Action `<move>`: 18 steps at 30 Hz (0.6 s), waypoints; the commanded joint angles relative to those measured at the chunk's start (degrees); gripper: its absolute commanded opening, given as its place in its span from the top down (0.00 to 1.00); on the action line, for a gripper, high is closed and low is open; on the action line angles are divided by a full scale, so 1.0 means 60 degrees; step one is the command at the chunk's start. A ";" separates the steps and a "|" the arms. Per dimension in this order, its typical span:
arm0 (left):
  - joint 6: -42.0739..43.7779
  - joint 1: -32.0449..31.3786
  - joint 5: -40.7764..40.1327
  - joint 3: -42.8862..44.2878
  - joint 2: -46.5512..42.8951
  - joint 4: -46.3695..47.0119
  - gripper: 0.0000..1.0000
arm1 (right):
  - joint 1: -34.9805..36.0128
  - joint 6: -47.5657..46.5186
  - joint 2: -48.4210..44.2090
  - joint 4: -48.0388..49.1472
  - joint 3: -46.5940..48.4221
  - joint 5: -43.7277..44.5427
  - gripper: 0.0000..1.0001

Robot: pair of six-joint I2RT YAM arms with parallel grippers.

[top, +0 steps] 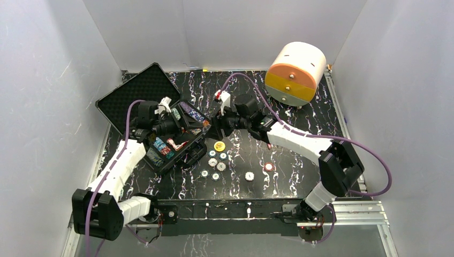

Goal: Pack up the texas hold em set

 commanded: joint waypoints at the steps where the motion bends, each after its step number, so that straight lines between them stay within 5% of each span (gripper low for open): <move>1: -0.0244 -0.0061 0.1347 -0.0250 0.0169 0.0727 0.27 | 0.0052 -0.0231 0.0048 0.0761 0.0361 -0.1227 0.51; 3: -0.0214 -0.0075 0.1524 -0.0238 0.0282 0.0734 0.36 | 0.0079 -0.0258 0.0183 0.0653 0.0505 -0.1328 0.51; 10: -0.0050 -0.0110 0.1992 -0.0176 0.0768 0.0735 0.42 | 0.0292 -0.0443 0.0652 0.0197 0.1049 -0.1390 0.51; 18: 0.0476 -0.0118 0.1187 -0.0090 0.0476 0.0284 0.86 | 0.0328 -0.0310 0.0762 0.0251 0.1206 -0.1246 0.50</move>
